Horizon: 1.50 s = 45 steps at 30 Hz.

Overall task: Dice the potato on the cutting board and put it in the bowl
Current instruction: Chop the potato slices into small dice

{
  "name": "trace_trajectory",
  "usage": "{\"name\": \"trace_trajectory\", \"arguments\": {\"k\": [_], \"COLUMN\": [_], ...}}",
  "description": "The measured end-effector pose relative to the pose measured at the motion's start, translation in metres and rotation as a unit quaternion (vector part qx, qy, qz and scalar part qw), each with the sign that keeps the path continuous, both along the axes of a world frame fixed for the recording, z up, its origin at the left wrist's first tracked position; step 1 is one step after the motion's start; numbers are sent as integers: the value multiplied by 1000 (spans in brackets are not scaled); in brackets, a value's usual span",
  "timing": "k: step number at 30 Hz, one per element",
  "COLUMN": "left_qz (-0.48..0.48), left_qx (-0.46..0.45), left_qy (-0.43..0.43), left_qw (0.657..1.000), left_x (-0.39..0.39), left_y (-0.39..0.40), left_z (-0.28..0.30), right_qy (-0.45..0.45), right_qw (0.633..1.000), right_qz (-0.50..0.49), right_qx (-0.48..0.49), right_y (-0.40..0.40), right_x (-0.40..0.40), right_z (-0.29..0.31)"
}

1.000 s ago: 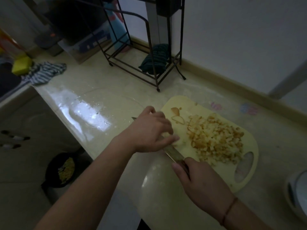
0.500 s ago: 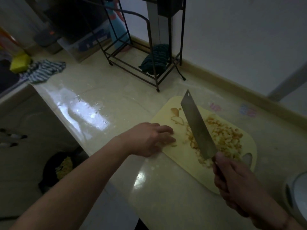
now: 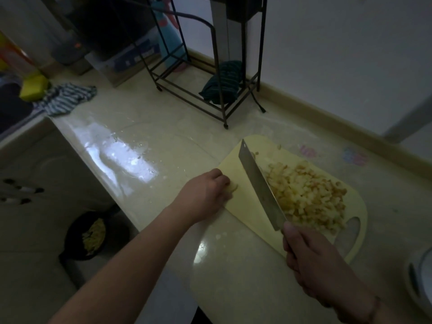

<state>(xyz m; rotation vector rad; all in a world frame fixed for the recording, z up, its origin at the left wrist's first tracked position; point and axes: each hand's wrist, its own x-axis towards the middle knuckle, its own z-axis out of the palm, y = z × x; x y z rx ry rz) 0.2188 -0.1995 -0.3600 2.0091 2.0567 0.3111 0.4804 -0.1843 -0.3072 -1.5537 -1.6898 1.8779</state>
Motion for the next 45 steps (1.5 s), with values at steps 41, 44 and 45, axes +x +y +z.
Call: {"name": "trace_trajectory", "arguments": {"k": [41,44,45], "left_qz": [-27,-31,-31], "left_qx": [155,161,161], "left_qy": [-83,-83,-81], "left_qw": [984,983,983], "left_x": [35,34,34], "left_y": [-3,-2,-1], "left_z": [-21,-21,-21], "right_qy": [-100,-88,-85], "right_qw": [970,961,960], "right_qz": [94,110,110], "right_qx": [201,237,244], "right_y": [-18,-7,-4], "right_x": [-1,-20,-23], "right_z": [-16,-18,-18]}}
